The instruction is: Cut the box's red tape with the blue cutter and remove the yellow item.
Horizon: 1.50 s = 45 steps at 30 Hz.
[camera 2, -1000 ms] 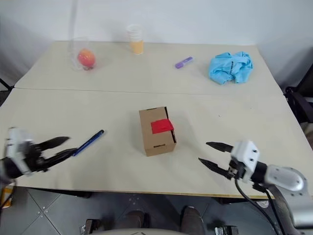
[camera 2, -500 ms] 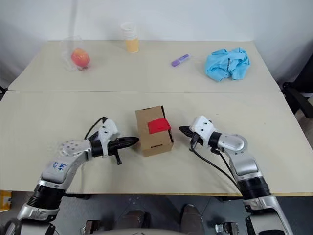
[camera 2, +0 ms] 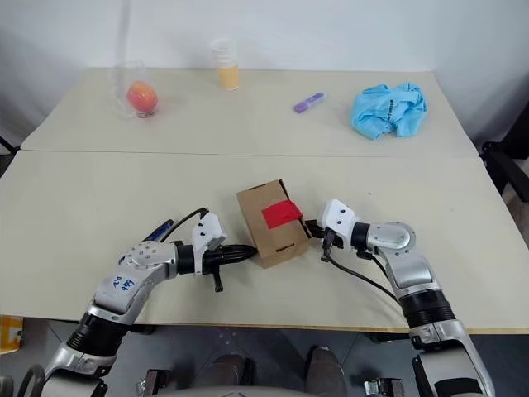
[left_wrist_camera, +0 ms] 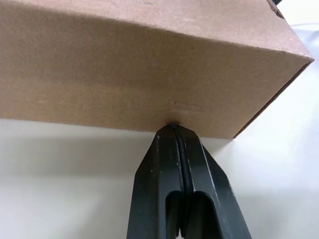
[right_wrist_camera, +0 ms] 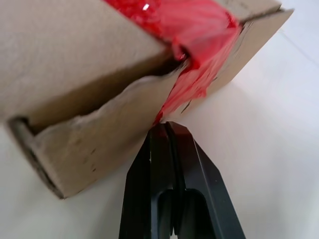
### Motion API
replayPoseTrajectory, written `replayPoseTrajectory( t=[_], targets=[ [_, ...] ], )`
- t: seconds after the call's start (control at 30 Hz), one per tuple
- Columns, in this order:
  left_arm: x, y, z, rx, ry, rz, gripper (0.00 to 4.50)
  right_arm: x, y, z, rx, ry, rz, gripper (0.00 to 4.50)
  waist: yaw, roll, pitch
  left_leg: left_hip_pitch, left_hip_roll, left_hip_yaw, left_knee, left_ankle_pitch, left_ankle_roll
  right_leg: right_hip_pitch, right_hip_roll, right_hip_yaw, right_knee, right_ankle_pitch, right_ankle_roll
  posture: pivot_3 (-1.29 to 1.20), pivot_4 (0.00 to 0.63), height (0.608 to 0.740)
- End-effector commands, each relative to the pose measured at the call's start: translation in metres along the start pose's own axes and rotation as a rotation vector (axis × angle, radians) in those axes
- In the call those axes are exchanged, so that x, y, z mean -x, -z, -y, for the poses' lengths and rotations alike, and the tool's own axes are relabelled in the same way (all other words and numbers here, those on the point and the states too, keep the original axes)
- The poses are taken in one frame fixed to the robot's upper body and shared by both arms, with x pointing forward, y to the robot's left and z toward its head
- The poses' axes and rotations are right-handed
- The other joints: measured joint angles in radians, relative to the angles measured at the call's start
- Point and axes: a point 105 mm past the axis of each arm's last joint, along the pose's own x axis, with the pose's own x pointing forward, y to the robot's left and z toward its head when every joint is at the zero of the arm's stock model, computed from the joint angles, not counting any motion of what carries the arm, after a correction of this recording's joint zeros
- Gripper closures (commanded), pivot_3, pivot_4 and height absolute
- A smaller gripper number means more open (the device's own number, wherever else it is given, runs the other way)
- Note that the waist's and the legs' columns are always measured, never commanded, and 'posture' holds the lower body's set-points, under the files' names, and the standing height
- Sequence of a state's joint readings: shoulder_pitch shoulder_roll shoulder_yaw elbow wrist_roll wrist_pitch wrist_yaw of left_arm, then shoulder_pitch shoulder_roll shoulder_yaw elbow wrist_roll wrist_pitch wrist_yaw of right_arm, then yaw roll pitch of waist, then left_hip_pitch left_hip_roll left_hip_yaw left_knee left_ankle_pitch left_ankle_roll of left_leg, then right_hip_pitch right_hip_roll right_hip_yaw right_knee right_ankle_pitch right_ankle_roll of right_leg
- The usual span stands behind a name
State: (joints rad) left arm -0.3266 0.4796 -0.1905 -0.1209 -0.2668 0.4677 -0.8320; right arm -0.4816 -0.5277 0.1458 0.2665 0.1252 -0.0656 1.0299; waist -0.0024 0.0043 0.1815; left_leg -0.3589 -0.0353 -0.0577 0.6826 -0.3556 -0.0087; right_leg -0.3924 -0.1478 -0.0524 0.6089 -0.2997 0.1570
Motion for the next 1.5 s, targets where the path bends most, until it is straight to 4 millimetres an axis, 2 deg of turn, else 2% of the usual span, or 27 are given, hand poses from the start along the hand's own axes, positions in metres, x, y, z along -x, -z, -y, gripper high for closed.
replayPoseTrajectory(
  t=[0.03,0.17,0.27,0.33,0.4,0.43,0.47,0.5,0.53,0.63,0.73,0.77,0.83,0.93,1.0,1.23,1.3,1.37,1.5],
  targets=[
    [-0.002,-0.011,0.014,-0.032,0.039,0.044,4.49,0.003,-0.003,-0.008,0.012,-0.036,0.016,4.50,0.000,0.000,0.000,0.000,0.000,0.000,0.000,0.000,0.000,0.000,0.000,0.000,0.000,0.000,0.000,0.00,0.150,0.740],
    [0.022,-0.009,0.012,-0.013,-0.015,0.045,4.49,0.022,-0.004,0.000,0.015,0.017,0.042,4.50,0.000,0.000,0.000,0.000,0.000,0.000,0.000,0.000,0.000,0.000,0.000,0.000,-0.001,0.000,0.000,0.00,0.150,0.740],
    [0.071,-0.016,0.006,0.026,-0.121,0.136,4.50,0.055,-0.023,0.008,-0.076,0.068,0.153,3.92,-0.002,0.001,0.001,0.000,0.001,0.000,-0.001,0.000,0.000,-0.001,0.000,0.001,-0.001,0.000,0.000,0.00,0.150,0.740],
    [0.118,-0.019,0.000,0.007,-0.220,0.192,3.86,0.078,-0.034,0.003,-0.092,0.068,0.201,3.20,0.000,0.001,0.001,-0.001,0.002,0.000,-0.001,0.000,0.000,-0.001,0.000,0.001,-0.002,0.000,0.000,0.00,0.150,0.740],
    [0.157,-0.014,-0.005,0.018,-0.318,0.189,3.30,0.090,-0.042,-0.003,-0.105,0.068,0.225,2.58,0.002,0.001,0.001,-0.001,0.005,0.000,-0.001,-0.001,-0.001,0.000,0.000,0.000,-0.004,0.000,0.000,0.00,0.150,0.740],
    [0.179,-0.007,-0.009,0.043,-0.383,0.180,2.94,0.094,-0.046,-0.007,-0.117,0.069,0.230,2.16,0.002,0.001,0.001,-0.001,0.005,0.000,-0.001,-0.001,-0.001,0.000,0.000,0.000,-0.005,0.000,0.000,0.00,0.150,0.740],
    [0.210,0.005,-0.012,0.092,-0.471,0.161,2.65,0.097,-0.049,-0.010,-0.115,0.085,0.231,1.84,0.002,0.001,0.001,0.000,0.004,0.000,-0.001,-0.001,-0.001,0.001,0.000,0.000,-0.008,0.000,0.000,0.00,0.150,0.740],
    [0.231,0.012,-0.013,0.123,-0.529,0.151,2.33,0.099,-0.052,-0.013,-0.114,0.097,0.231,1.48,0.000,0.001,0.001,0.001,0.004,0.001,-0.001,-0.002,-0.001,0.001,0.000,0.000,-0.008,0.000,0.000,0.00,0.150,0.740],
    [0.243,0.015,-0.012,0.139,-0.559,0.146,2.03,0.100,-0.054,-0.014,-0.114,0.106,0.230,1.13,0.000,0.001,0.001,0.001,0.004,0.002,-0.002,-0.002,0.000,0.001,0.001,0.000,-0.008,0.000,0.000,0.00,0.150,0.740],
    [0.303,0.056,0.009,0.300,-0.691,0.011,1.08,0.094,-0.073,-0.037,-0.115,0.070,0.311,0.05,-0.001,0.002,0.001,0.002,0.004,0.003,-0.002,-0.003,0.001,0.000,0.001,0.001,-0.008,0.000,0.000,0.00,0.150,0.740],
    [0.343,0.073,0.014,0.330,-0.824,-0.080,0.15,0.091,-0.094,-0.057,-0.219,-0.049,0.430,0.00,0.005,0.001,0.002,0.002,0.005,0.004,-0.002,-0.005,0.002,0.000,0.000,0.002,-0.009,0.000,0.000,0.00,0.150,0.740],
    [0.354,0.075,0.014,0.328,-0.865,-0.096,0.05,0.089,-0.100,-0.061,-0.213,-0.067,0.465,0.00,0.011,0.000,0.002,0.002,0.006,0.004,-0.002,-0.005,0.003,0.001,-0.001,0.002,-0.009,0.000,0.000,0.00,0.150,0.740],
    [0.371,0.078,0.018,0.325,-0.898,-0.138,0.05,0.088,-0.099,-0.070,-0.128,-0.113,0.456,0.00,0.022,-0.004,0.000,0.002,0.008,0.004,-0.002,-0.005,0.003,0.001,-0.001,0.001,-0.010,0.000,0.000,0.00,0.150,0.740],
    [0.381,0.078,0.020,0.298,-0.895,-0.173,0.05,0.091,-0.096,-0.069,-0.110,-0.096,0.455,0.00,0.027,-0.007,-0.002,0.002,0.008,0.004,-0.002,-0.007,0.004,0.001,-0.001,0.001,-0.012,0.000,-0.001,0.00,0.150,0.740],
    [0.376,0.072,0.015,0.266,-0.875,-0.150,0.05,0.095,-0.096,-0.069,-0.094,-0.093,0.447,0.00,0.027,-0.007,-0.002,0.002,0.008,0.004,-0.002,-0.008,0.005,0.001,-0.002,0.002,-0.012,0.001,-0.001,0.00,0.150,0.740],
    [0.297,0.039,-0.028,0.110,-0.625,0.001,0.05,0.113,-0.086,-0.066,-0.030,-0.046,0.359,0.00,0.027,-0.006,-0.001,0.002,0.008,0.004,-0.002,-0.009,0.004,0.002,-0.001,0.001,-0.013,0.001,-0.001,0.00,0.150,0.740],
    [0.268,0.040,-0.042,0.117,-0.528,0.016,0.05,0.114,-0.082,-0.064,-0.027,-0.032,0.340,0.00,0.024,-0.006,-0.001,0.002,0.009,0.004,-0.002,-0.009,0.004,0.001,-0.001,0.001,-0.012,0.001,-0.001,0.00,0.150,0.740],
    [0.247,0.043,-0.054,0.124,-0.476,0.025,0.05,0.113,-0.080,-0.065,-0.027,-0.030,0.331,0.00,0.019,-0.006,-0.001,0.002,0.006,0.007,-0.002,-0.009,0.004,0.001,0.000,0.001,-0.008,0.001,-0.001,0.00,0.150,0.740],
    [0.224,0.056,-0.059,0.100,-0.403,-0.037,0.05,0.110,-0.081,-0.068,-0.034,-0.022,0.326,0.00,-0.006,-0.006,-0.001,0.003,0.005,0.011,-0.003,-0.009,0.004,-0.002,0.001,0.001,-0.004,0.001,-0.001,0.00,0.150,0.740]
  ],
)
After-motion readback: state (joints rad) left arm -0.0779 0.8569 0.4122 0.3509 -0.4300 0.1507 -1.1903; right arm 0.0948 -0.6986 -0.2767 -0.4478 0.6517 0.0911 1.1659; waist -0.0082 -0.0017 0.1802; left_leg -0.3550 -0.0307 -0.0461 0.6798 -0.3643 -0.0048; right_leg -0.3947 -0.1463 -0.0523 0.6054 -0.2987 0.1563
